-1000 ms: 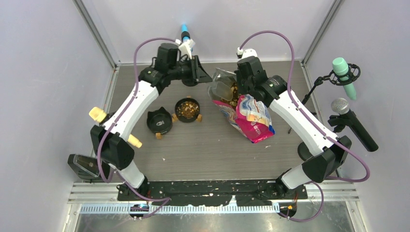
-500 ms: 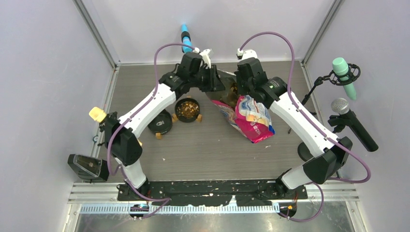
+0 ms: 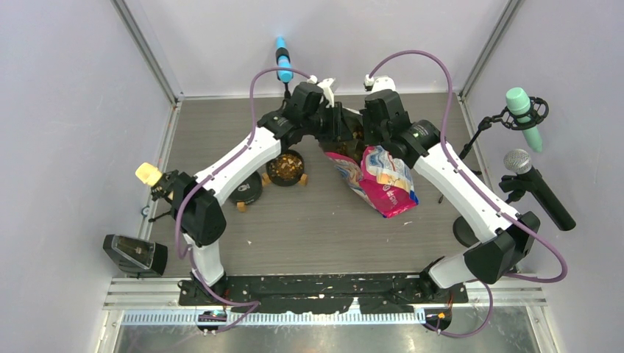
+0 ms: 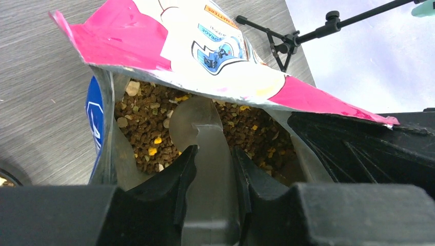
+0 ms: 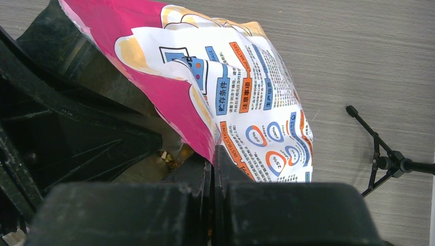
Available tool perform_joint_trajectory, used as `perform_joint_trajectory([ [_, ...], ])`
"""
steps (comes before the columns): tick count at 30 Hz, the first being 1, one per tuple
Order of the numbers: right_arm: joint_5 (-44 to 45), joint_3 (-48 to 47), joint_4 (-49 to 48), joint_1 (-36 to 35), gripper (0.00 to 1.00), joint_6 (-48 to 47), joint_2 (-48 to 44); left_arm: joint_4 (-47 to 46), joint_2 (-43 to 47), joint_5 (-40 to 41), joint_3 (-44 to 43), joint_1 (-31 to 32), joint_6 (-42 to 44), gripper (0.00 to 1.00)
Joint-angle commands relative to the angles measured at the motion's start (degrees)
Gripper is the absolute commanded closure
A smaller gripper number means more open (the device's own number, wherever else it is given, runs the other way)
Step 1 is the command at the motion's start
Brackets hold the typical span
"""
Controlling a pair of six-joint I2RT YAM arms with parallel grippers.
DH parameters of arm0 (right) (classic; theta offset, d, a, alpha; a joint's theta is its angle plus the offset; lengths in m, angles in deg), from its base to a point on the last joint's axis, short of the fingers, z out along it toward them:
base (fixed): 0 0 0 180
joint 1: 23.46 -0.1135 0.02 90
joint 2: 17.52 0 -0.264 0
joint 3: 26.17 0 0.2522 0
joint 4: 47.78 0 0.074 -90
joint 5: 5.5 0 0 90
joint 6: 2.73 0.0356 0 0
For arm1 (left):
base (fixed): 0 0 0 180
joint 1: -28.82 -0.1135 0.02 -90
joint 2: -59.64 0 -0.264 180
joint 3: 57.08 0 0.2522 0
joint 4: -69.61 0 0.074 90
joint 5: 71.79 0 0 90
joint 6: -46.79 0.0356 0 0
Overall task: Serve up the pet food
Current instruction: Collect the pet food from the pet food bag.
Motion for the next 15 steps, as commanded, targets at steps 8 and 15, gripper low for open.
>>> perform_joint_trajectory([
  [8, 0.16, 0.74, -0.29, 0.01, 0.95, 1.0, -3.12, -10.45, -1.42, -16.86, -0.98, -1.57, -10.96, 1.0],
  [15, 0.73, 0.94, 0.31, 0.25, 0.95, 0.62, -3.61, -27.48, 2.52, -23.39, 8.54, -5.3, -23.76, 1.0],
])
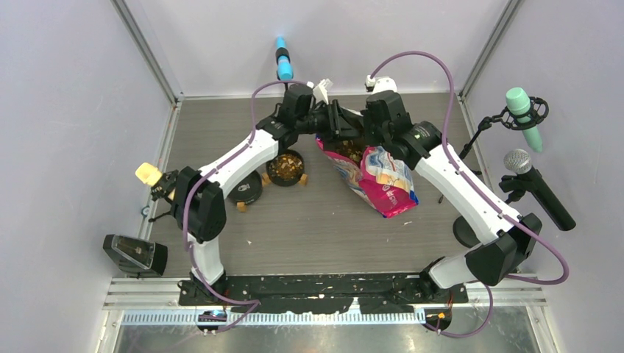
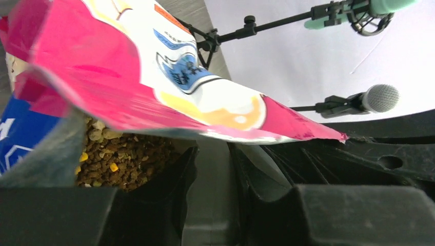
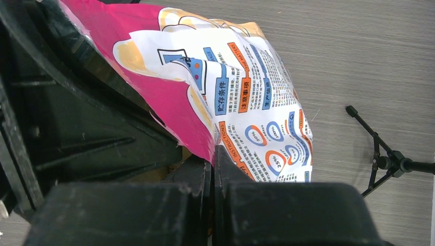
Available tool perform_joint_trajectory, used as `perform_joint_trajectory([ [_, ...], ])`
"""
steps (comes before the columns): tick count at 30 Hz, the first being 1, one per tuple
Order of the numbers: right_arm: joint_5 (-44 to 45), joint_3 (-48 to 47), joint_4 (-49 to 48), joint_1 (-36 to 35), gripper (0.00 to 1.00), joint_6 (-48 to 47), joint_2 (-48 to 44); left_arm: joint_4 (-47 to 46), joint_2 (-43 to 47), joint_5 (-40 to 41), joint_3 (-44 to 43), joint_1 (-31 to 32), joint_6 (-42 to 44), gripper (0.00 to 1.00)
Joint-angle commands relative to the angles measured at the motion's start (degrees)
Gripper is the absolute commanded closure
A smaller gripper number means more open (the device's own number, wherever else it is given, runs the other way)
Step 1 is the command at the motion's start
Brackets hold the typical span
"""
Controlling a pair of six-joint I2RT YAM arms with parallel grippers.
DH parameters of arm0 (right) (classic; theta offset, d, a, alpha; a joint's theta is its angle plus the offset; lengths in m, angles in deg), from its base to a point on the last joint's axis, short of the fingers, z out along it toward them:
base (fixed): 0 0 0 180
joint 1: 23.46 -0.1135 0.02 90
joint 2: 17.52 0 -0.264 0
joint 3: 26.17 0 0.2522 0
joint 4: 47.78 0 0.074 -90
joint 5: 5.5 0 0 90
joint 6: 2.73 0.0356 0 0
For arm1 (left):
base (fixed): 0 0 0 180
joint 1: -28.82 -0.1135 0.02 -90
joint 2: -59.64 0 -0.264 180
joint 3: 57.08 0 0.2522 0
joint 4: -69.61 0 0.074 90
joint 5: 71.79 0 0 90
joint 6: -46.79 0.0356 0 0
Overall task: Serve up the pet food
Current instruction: Collect the pet food from the pet food bag.
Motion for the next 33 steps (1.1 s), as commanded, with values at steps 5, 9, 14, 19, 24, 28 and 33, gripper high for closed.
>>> perform_joint_trajectory([
  [5, 1.04, -0.16, 0.95, 0.93, 0.95, 0.34, -3.04, -20.56, 6.11, -9.54, 7.61, -3.89, -16.33, 1.0],
  [9, 1.09, -0.33, 1.54, 1.77, 0.95, 0.93, -2.84, -27.95, 7.91, -11.89, 11.06, -6.61, -23.58, 1.0],
  [14, 1.1, -0.55, 1.61, 2.41, 0.95, 0.91, -2.84, -26.34, 10.99, -13.09, 12.94, -9.1, -23.92, 1.0],
  [19, 1.13, -0.69, 1.59, 2.98, 0.95, 1.3, -2.74, -18.9, 14.22, -12.8, 13.48, -11.15, -20.28, 1.0],
  [24, 1.21, -0.74, 1.64, 3.36, 0.95, 1.42, -2.43, -20.1, 15.69, -14.53, 15.13, -13.94, -21.68, 1.0],
  [28, 1.24, -1.05, 1.62, 3.5, 0.95, 1.55, -2.18, -21.99, 16.46, -15.75, 16.38, -16.22, -23.04, 1.0],
  [33, 1.3, -1.66, 1.59, 3.62, 0.95, 1.48, -1.58, -24.34, 16.56, -16.92, 17.7, -17.48, -24.49, 1.0],
])
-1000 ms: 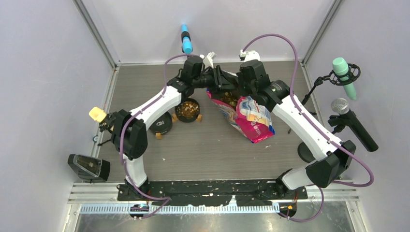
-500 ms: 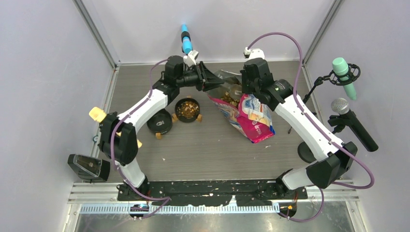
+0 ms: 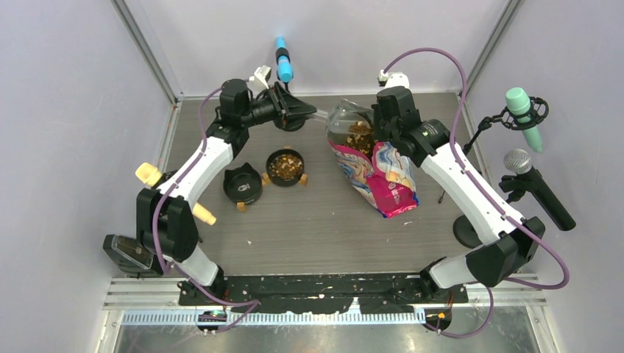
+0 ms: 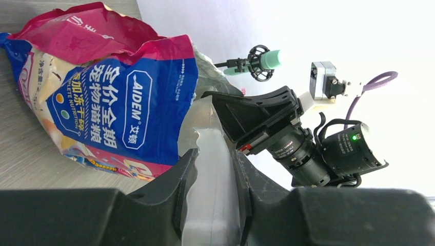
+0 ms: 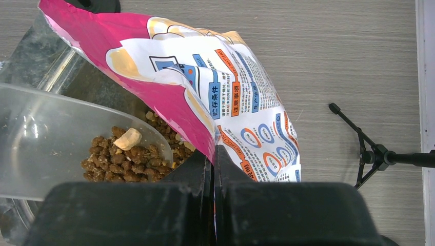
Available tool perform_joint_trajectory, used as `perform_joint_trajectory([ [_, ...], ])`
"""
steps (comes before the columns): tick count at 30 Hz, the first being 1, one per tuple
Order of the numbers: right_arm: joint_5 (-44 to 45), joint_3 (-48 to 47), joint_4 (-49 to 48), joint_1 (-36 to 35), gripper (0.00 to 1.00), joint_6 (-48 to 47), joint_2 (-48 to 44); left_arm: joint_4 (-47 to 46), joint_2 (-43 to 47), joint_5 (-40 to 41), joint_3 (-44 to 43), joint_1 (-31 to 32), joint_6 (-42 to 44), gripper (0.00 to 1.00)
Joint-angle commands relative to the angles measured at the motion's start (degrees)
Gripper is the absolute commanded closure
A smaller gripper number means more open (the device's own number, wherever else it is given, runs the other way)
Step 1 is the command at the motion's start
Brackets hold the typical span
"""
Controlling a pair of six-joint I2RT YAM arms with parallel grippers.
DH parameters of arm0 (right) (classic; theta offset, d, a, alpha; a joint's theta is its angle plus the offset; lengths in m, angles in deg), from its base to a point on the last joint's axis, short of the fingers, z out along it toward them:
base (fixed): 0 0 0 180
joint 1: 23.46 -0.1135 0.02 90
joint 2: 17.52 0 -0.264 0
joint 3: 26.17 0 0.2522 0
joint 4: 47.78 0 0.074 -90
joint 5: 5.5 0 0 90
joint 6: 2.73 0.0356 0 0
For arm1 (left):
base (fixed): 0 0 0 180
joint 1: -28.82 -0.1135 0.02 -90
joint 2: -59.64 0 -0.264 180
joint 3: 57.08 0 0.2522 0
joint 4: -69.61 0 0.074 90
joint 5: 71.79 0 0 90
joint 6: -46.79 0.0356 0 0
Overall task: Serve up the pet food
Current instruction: Collect the pet food from the pet food bag, then pour the pet food into the pet food bowl.
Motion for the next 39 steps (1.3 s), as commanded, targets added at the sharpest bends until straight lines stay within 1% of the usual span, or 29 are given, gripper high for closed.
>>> perform_joint_trajectory([
  [1, 0.66, -1.99, 2.22, -0.06, 0.95, 0.93, -0.9, -6.28, 2.21, -3.23, 1.36, -1.13, -2.86, 1.0],
  [7, 0.79, -2.46, 2.21, 0.07, 0.95, 0.83, -0.57, -12.09, 2.27, -4.88, 3.84, -3.58, -6.71, 1.0],
  [16, 0.72, -3.53, 2.28, 0.14, 0.95, 0.72, 0.21, -19.86, 1.96, -9.6, 4.51, -5.98, -12.32, 1.0],
  [18, 0.71, -3.91, 2.27, 0.2, 0.95, 0.6, 0.45, -23.27, 1.78, -10.58, 5.27, -7.03, -15.29, 1.0],
  [22, 0.79, -4.34, 2.19, 0.18, 0.95, 0.54, 0.79, -32.53, 0.64, -9.71, 8.08, -7.58, -23.08, 1.0],
  [28, 0.41, -4.9, 2.03, 0.2, 0.95, 0.71, 1.46, -42.2, -1.9, -8.68, 8.1, -7.76, -29.8, 1.0],
  [34, 0.61, -4.83, 2.01, 0.21, 0.95, 0.99, 1.41, -41.56, -1.43, -9.23, 7.87, -10.27, -29.22, 1.0],
  [37, 0.64, -4.8, 1.97, 0.21, 0.95, 1.07, 1.39, -38.82, -0.7, -9.59, 8.02, -11.63, -26.78, 1.0],
  [39, 0.74, -4.8, 1.96, 0.21, 0.95, 1.16, 1.51, -35.43, -0.01, -9.8, 7.98, -12.46, -24.03, 1.0],
])
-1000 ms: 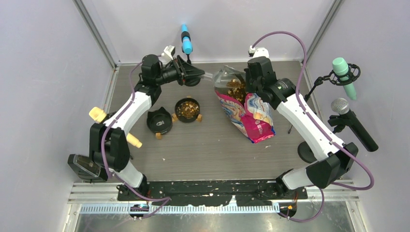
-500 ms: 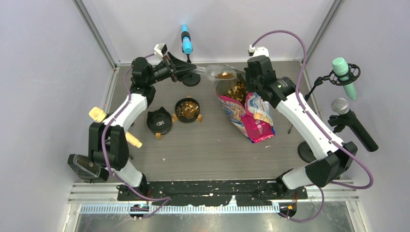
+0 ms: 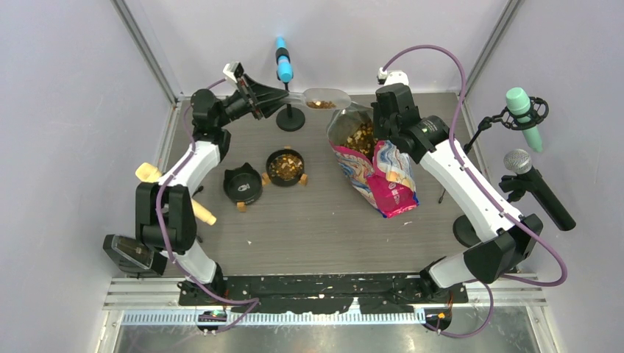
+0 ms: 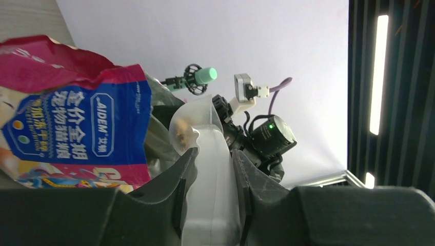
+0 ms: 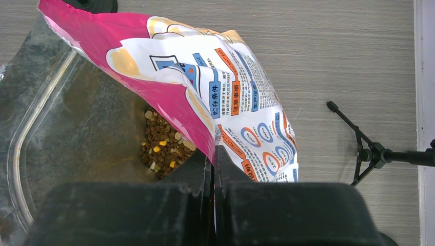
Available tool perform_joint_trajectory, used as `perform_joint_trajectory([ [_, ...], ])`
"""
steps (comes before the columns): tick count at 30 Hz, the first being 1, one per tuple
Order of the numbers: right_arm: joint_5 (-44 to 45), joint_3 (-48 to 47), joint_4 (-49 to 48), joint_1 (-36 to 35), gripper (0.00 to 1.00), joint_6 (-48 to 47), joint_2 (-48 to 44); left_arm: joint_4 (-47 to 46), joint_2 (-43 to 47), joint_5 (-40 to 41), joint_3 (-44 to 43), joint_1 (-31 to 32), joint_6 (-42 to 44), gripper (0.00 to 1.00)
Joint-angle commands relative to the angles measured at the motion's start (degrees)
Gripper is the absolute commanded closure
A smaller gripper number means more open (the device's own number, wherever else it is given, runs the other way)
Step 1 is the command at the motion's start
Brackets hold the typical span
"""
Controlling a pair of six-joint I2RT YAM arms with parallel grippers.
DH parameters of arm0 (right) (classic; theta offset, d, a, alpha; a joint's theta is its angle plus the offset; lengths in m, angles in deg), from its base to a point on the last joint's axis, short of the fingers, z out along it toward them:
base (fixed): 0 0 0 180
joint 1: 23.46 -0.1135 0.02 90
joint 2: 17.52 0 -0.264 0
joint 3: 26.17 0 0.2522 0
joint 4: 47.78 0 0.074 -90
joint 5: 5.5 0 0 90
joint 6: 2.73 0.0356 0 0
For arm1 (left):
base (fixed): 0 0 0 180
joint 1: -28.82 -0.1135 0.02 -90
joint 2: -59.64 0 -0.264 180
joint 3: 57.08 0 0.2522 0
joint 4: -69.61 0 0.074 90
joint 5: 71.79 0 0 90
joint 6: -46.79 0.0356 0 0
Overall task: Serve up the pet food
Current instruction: Pour the pet food into the pet food bowl.
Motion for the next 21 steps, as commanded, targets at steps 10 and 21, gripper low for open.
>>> perform_joint_trajectory([
  [10, 0.42, -2.03, -0.55, 0.05, 0.95, 0.92, 0.72, 17.78, 6.87, -1.33, 1.95, -9.97, 19.34, 1.0],
  [21, 0.69, -2.39, -0.47, 0.05, 0.95, 0.03, 1.38, 23.81, 13.05, -1.1, 8.59, -18.71, 26.02, 1.0],
])
